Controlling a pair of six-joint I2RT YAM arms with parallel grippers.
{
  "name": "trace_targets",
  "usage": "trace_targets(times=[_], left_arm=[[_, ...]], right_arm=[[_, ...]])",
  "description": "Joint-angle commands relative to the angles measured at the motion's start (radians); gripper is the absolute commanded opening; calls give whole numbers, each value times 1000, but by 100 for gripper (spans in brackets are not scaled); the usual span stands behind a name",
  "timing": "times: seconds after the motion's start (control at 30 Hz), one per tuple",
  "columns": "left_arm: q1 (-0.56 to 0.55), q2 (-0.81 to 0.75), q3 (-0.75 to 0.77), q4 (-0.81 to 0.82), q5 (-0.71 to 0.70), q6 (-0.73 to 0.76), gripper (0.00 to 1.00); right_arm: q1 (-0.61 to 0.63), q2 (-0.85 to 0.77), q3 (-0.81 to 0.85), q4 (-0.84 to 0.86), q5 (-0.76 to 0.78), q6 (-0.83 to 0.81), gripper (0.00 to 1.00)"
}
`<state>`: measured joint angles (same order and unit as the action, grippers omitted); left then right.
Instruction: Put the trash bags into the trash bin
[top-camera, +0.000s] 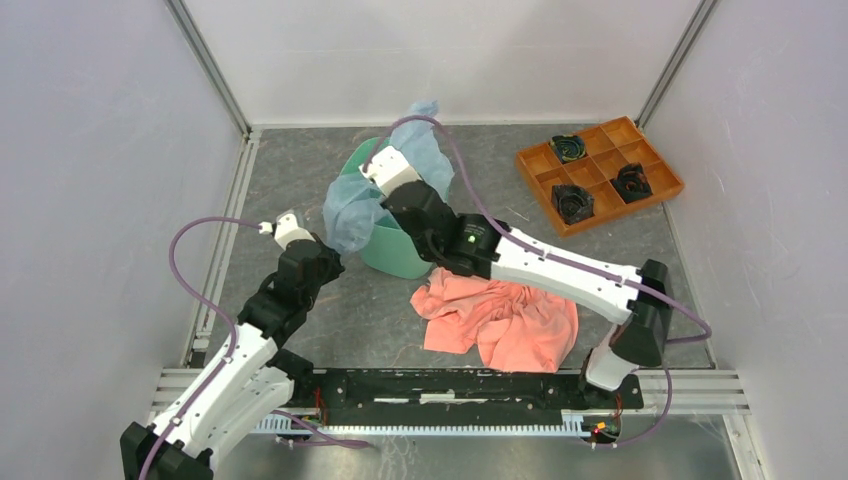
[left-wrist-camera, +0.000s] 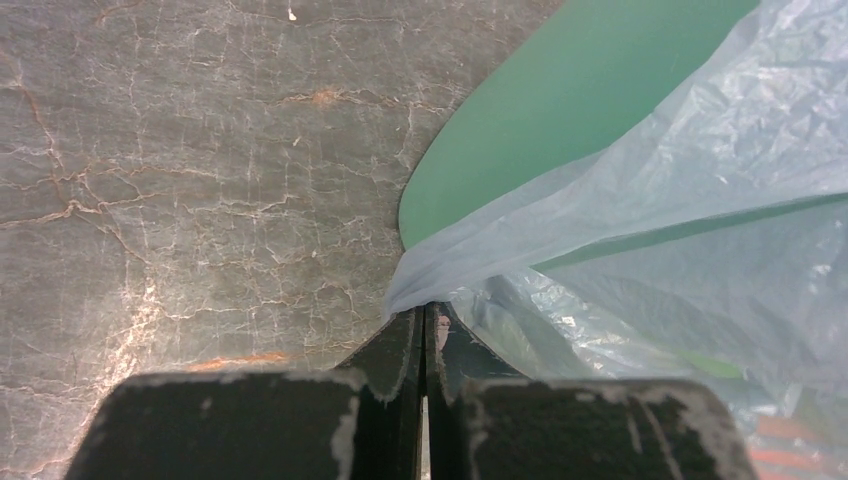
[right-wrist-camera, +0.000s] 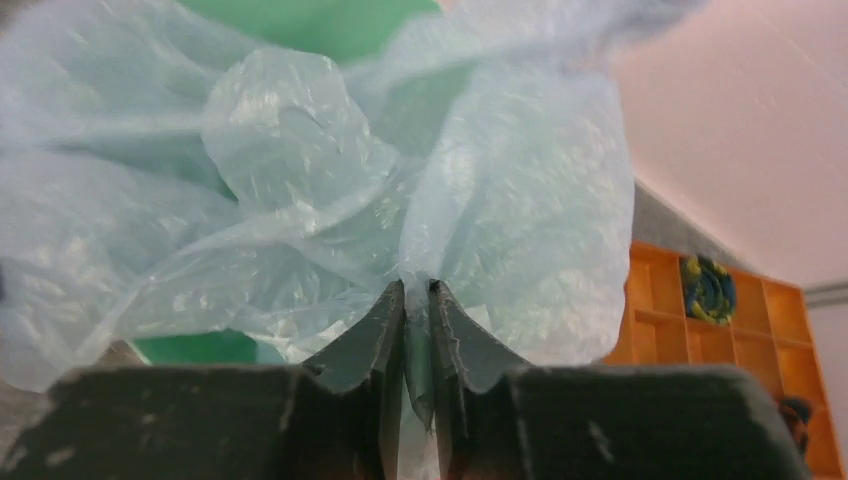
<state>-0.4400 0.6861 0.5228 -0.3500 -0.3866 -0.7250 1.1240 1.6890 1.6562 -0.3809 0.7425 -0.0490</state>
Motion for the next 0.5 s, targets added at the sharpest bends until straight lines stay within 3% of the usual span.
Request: trace_targets(times=[0.0,0.23,0.37,0.47], left_arm=[[2,2,0,-2,-61,-37,2],[3,-10,6,-32,-78,-47,2],[3,-35,-4,-35,-69,-55,2],[2,-43,-1,-35,-43,-54,2]], right_arm=[[0,-189,-232,235,63,-28,18],[-119,-456,-691,670,-342,47,13],[-162,-554,-897,932,-477,78,26],[-224,-548,-941,999,-577,140,23]])
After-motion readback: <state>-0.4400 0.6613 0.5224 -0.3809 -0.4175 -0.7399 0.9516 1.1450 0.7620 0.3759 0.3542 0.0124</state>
